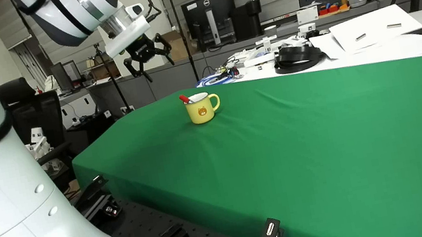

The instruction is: Take the pen out of the cup and put it on the table

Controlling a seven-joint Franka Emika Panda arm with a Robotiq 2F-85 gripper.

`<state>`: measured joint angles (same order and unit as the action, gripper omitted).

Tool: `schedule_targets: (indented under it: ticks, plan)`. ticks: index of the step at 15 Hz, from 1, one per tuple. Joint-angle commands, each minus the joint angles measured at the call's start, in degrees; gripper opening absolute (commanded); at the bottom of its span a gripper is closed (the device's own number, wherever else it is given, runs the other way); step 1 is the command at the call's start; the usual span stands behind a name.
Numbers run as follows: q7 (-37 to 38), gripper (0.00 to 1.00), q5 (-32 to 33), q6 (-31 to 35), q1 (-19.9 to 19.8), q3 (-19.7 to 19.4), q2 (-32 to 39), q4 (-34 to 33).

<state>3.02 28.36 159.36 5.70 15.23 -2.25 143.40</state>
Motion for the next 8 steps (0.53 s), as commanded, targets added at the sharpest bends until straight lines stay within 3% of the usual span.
schedule_targets:
  ticks: [1,3,8]
  plan:
    - [4.88,1.0,10.13,0.44,-0.99,-0.12,3.88,-2.18]
    - [1.84,1.0,7.0,0.46,-0.75,-0.08,2.75,-0.4]
    - [1.7,1.0,7.63,0.3,-0.72,-0.06,4.95,-1.27]
